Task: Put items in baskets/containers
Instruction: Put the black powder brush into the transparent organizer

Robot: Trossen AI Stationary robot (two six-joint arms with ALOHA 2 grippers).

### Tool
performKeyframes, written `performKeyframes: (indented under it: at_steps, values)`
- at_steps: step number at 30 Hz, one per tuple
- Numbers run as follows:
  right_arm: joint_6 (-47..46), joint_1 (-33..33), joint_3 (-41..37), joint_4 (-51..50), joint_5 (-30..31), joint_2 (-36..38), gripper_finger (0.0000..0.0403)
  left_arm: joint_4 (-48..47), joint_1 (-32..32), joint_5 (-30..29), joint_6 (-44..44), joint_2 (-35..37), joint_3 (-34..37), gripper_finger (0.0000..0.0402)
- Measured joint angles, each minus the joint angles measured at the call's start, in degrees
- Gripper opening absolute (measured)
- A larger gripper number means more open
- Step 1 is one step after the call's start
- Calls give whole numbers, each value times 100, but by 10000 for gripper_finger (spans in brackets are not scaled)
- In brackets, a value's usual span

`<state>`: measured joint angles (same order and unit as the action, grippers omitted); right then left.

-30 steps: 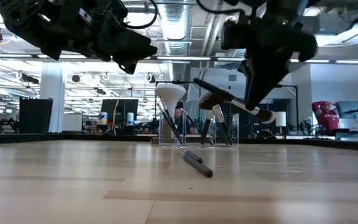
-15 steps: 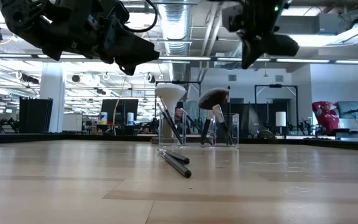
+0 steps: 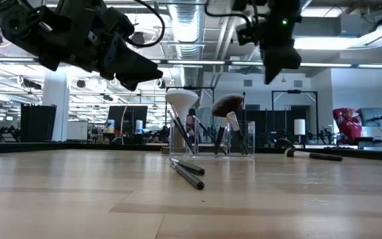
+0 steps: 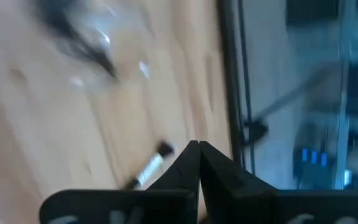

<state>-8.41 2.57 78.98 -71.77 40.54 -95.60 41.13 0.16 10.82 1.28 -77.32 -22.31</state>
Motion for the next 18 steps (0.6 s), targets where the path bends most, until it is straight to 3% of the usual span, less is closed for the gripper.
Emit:
performKeyframes:
  at_steps: [5, 10, 14, 18]
  values:
    - [-629, -337, 20, -806, 102, 367, 3, 24, 0, -12, -2, 0, 20, 132]
    - [-1308, -605, -63, -739, 790, 1480, 1, 26, 0, -57, -4, 0, 20, 132]
    - [-2005, -807, -1254, 529, 697, 2695, 1, 43, 0, -91, -24, 0, 20, 131]
    - [-2005, -932, -3003, 2639, -233, 3583, 0, 45, 0, -93, -24, 0, 20, 131]
